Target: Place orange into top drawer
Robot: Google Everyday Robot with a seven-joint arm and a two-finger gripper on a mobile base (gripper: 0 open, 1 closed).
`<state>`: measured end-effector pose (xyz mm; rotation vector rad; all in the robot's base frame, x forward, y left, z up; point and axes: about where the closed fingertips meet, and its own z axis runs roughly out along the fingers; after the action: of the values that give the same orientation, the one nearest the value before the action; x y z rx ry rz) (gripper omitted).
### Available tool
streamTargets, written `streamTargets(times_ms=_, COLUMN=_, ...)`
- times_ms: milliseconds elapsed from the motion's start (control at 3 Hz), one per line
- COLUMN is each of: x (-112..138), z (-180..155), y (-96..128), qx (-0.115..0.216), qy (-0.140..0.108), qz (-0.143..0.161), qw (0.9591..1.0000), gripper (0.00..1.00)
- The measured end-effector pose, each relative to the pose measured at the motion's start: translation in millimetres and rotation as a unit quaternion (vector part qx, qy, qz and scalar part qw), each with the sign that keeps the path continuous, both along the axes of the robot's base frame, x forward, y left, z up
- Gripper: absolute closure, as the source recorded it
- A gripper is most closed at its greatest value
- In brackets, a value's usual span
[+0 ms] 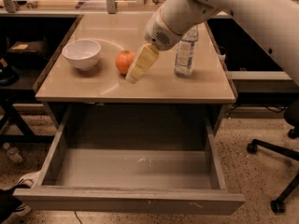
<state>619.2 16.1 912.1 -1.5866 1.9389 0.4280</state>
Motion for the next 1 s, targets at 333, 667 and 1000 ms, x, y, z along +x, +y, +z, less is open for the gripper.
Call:
streamTargets(times_ms=333, x=38.2, z=-0.5, y=33.7, qx=-0.033, qy=-0.005, qz=0.021, qw=0.9992, gripper=0.0)
streamTargets(times_ms=667, x=37.6, z=-1.9, y=36.2, qx=-0.03, qy=-0.005, qz=0.025, qw=0.9992, gripper=0.0)
streamTargets(times_ms=1000, x=51.6, z=-15.0, y=37.0, qx=-0.014, qy=0.009, qz=0.018, qw=0.9997, gripper=0.0)
